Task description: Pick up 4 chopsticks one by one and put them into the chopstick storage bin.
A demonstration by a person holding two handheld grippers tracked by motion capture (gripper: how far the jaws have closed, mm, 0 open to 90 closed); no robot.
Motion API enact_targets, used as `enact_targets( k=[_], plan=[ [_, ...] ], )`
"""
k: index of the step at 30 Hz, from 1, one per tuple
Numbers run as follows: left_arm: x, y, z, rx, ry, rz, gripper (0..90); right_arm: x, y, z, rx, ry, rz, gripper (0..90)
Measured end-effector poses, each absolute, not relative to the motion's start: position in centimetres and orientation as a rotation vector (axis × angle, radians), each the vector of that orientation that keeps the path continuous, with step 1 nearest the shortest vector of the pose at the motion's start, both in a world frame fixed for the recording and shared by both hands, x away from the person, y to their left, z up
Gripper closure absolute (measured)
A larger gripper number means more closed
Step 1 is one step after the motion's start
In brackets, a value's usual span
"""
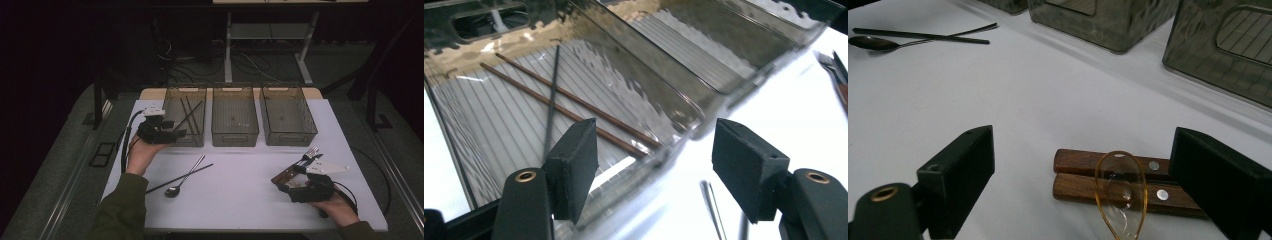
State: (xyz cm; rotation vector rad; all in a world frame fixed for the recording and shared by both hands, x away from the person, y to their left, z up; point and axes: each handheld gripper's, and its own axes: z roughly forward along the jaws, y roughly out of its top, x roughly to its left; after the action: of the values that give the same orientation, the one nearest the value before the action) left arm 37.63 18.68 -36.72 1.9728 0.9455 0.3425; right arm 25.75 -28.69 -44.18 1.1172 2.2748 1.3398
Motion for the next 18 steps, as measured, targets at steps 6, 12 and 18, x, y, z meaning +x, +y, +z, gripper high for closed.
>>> enact_targets(
  k=[6,12,18],
  plan=[
    [34.8,19.5,-37.4,1.969,0.921,0.337,40.0,25.7,-28.7,-44.2,1.114,2.275,1.339,11.0],
    [32.8,20.3,-38.5,1.983,0.904,0.316,50.3,25.6,-28.7,-44.1,1.113,2.274,1.342,11.0],
    [31.2,20.9,-39.5,1.994,0.892,0.291,59.6,25.6,-28.7,-44.1,1.108,2.274,1.341,11.0]
  ],
)
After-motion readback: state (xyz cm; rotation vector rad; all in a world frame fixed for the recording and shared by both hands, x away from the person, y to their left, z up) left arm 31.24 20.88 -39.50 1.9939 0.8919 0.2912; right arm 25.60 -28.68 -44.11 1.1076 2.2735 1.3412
